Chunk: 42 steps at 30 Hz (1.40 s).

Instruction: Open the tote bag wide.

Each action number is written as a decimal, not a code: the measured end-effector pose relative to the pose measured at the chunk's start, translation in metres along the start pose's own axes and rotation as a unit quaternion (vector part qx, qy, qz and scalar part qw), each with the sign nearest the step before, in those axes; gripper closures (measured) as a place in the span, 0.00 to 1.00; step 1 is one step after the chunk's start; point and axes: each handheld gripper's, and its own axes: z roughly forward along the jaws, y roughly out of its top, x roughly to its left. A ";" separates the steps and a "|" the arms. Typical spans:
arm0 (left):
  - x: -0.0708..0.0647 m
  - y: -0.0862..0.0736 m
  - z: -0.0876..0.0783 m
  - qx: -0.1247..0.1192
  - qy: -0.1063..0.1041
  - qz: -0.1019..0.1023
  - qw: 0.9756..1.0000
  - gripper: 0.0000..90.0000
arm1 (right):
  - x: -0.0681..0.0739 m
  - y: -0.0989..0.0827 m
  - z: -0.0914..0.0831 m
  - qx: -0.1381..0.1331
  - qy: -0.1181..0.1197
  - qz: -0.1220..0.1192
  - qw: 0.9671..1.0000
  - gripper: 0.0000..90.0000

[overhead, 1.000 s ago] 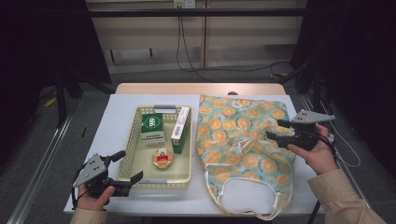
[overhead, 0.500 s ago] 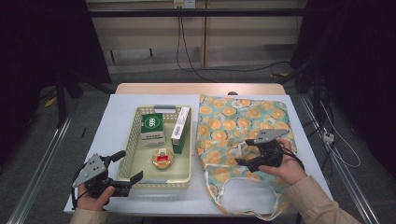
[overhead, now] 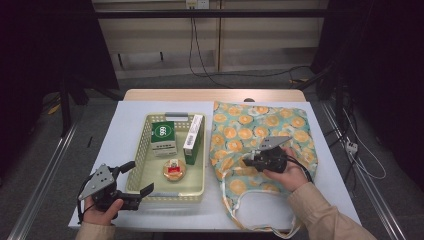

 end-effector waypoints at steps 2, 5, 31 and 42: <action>0.000 0.000 0.000 0.000 0.000 0.000 1.000 0.04 | -0.004 0.008 -0.003 -0.005 0.004 0.003 1.000 1.00; 0.000 0.000 0.001 0.000 -0.002 -0.002 1.000 0.04 | -0.012 0.024 -0.008 -0.018 -0.007 0.010 1.000 1.00; 0.003 -0.002 -0.002 0.000 0.002 -0.007 1.000 0.04 | -0.072 0.103 0.017 -0.074 -0.079 0.051 0.993 1.00; 0.004 -0.002 -0.003 0.002 0.003 -0.003 1.000 0.04 | -0.065 0.094 0.014 -0.026 -0.089 0.028 0.995 0.52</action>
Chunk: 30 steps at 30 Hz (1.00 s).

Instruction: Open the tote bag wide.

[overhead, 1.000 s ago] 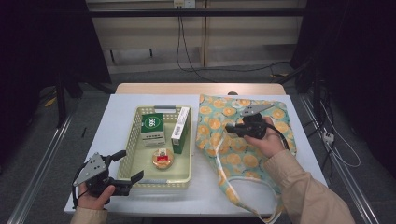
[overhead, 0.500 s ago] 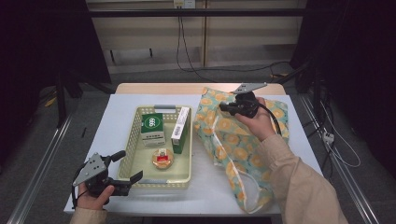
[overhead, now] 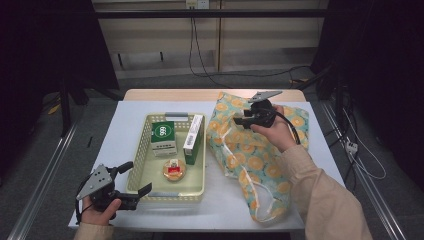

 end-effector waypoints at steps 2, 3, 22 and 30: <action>0.000 0.000 0.000 0.001 0.001 -0.001 1.000 0.04 | 0.000 -0.002 -0.010 0.003 0.002 -0.003 1.000 0.47; 0.000 0.000 0.000 0.001 0.000 0.000 1.000 0.04 | 0.000 -0.004 -0.015 -0.001 0.002 -0.004 1.000 0.47; -0.004 0.001 0.004 0.002 -0.001 0.000 1.000 0.04 | 0.004 -0.096 -0.045 0.060 0.006 0.002 0.998 0.51; -0.003 0.000 0.004 0.005 -0.002 0.002 1.000 0.04 | -0.009 -0.113 -0.016 0.089 -0.004 0.015 0.996 0.53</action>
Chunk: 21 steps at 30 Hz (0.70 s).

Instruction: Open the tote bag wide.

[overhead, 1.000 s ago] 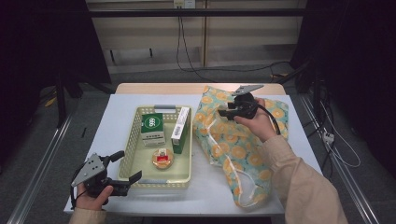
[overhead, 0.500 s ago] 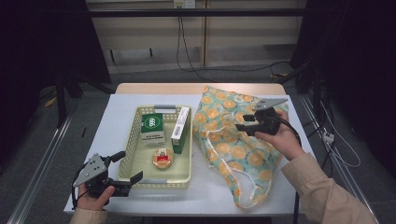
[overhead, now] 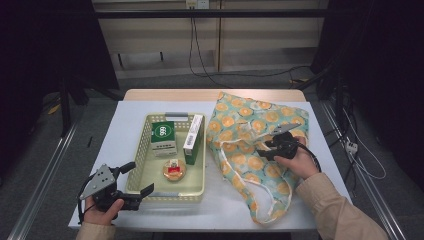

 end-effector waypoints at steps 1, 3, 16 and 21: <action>0.000 0.000 0.000 -0.001 0.000 -0.001 1.000 0.04 | 0.000 0.000 0.003 0.001 -0.001 -0.004 1.000 0.55; 0.000 -0.001 0.000 0.000 0.000 -0.002 1.000 0.04 | -0.002 -0.001 0.006 -0.009 -0.002 0.009 1.000 0.61; 0.000 0.000 -0.001 -0.004 0.001 -0.006 1.000 0.04 | -0.017 0.007 -0.001 -0.027 0.016 0.042 0.999 0.99; 0.000 0.001 0.000 -0.003 0.000 -0.006 1.000 0.04 | -0.016 0.029 -0.028 -0.047 0.021 0.031 0.998 0.99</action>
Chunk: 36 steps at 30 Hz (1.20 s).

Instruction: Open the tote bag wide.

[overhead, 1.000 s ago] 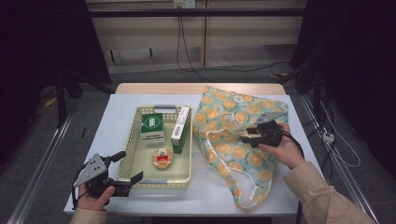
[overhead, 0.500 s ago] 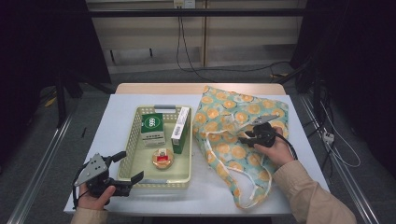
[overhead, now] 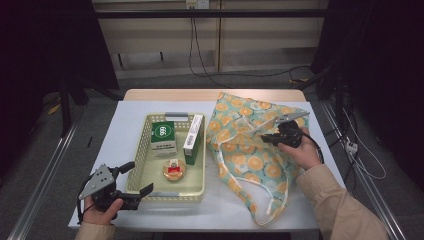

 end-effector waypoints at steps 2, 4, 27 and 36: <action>0.000 0.001 0.000 0.000 -0.001 0.002 1.000 0.04 | 0.001 0.010 -0.009 -0.003 -0.002 -0.002 1.000 1.00; -0.001 0.002 0.000 -0.002 -0.001 0.001 1.000 0.04 | 0.001 0.019 -0.015 -0.006 -0.004 -0.009 1.000 1.00; -0.003 0.030 0.004 0.000 -0.009 -0.023 1.000 0.04 | 0.005 0.072 -0.022 -0.015 -0.001 0.007 1.000 1.00; -0.002 0.051 0.020 0.021 -0.022 -0.021 0.999 0.03 | 0.004 0.072 -0.025 -0.015 -0.003 0.015 1.000 1.00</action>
